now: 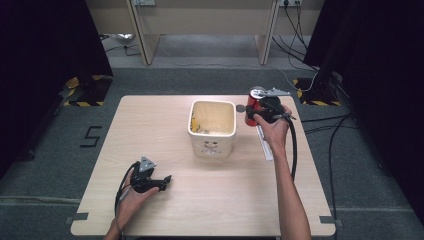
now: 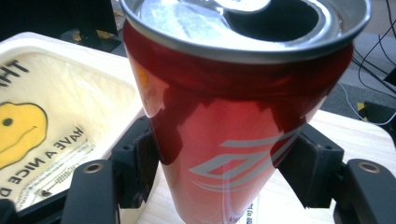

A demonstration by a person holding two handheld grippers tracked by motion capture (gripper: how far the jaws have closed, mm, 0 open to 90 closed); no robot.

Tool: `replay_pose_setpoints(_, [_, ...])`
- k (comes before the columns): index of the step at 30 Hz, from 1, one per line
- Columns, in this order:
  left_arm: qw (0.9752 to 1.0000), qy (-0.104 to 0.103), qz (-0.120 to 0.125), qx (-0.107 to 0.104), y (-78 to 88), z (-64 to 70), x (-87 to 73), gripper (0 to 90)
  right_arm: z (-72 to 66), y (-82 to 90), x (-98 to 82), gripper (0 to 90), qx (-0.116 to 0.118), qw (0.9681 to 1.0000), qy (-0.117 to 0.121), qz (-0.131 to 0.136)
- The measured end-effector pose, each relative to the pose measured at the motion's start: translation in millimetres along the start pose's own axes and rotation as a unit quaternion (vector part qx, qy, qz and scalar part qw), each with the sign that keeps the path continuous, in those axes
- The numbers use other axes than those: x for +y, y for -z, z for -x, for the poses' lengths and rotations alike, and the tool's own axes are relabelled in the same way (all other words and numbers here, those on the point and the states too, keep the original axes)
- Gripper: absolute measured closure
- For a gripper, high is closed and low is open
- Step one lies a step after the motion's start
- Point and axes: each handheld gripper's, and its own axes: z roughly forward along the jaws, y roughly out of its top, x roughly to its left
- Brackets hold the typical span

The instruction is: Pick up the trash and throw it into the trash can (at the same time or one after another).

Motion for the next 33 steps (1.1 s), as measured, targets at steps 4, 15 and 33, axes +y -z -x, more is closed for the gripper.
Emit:
replay_pose_setpoints(4, [1.0,0.0,0.001,0.0,-0.2,0.0,0.1,13.4,-2.5,9.7,7.7,34.1,0.002,0.9999,0.003,0.01])
replay_pose_setpoints(15, [1.0,0.0,0.001,0.0,-0.4,0.0,0.2,13.5,-20.0,30.7,27.0,34.0,0.017,0.9994,0.026,0.015])
replay_pose_setpoints(33, [1.0,0.001,0.002,0.0,-1.0,0.2,0.6,13.5,-41.9,47.3,58.4,34.1,0.047,0.997,0.042,0.044])
